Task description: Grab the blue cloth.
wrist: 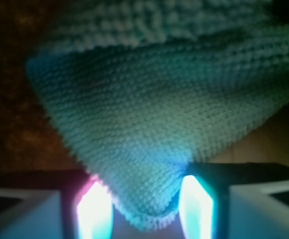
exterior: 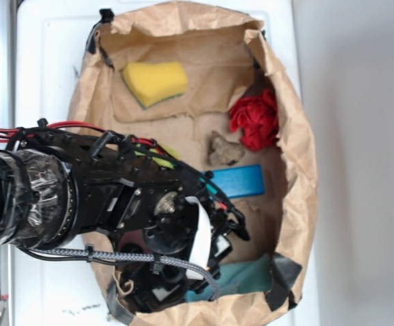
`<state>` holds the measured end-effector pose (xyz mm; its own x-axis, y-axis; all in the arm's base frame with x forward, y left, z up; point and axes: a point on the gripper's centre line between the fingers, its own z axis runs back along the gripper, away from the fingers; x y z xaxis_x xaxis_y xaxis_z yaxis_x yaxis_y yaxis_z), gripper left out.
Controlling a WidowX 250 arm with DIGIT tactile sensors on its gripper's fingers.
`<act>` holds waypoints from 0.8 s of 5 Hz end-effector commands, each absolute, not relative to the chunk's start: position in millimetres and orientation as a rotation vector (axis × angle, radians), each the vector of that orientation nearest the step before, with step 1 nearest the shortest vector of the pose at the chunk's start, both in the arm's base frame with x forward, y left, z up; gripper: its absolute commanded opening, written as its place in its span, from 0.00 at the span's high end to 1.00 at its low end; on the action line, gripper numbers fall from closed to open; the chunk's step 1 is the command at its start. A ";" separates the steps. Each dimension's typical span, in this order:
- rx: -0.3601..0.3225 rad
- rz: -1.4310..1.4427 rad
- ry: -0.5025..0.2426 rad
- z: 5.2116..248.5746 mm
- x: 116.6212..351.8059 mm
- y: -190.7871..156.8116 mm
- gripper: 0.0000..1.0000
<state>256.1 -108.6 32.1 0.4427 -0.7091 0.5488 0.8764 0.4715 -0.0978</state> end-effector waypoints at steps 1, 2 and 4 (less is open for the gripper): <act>-0.386 -1.005 -0.502 70.0 335.9 -119.5 1.00; -0.377 -0.991 -0.502 70.3 335.7 -119.0 1.00; -0.310 -0.899 -0.532 87.9 341.2 -91.5 1.00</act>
<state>331.6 -92.9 51.9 0.5408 -0.6765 0.4999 0.8147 0.5691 -0.1113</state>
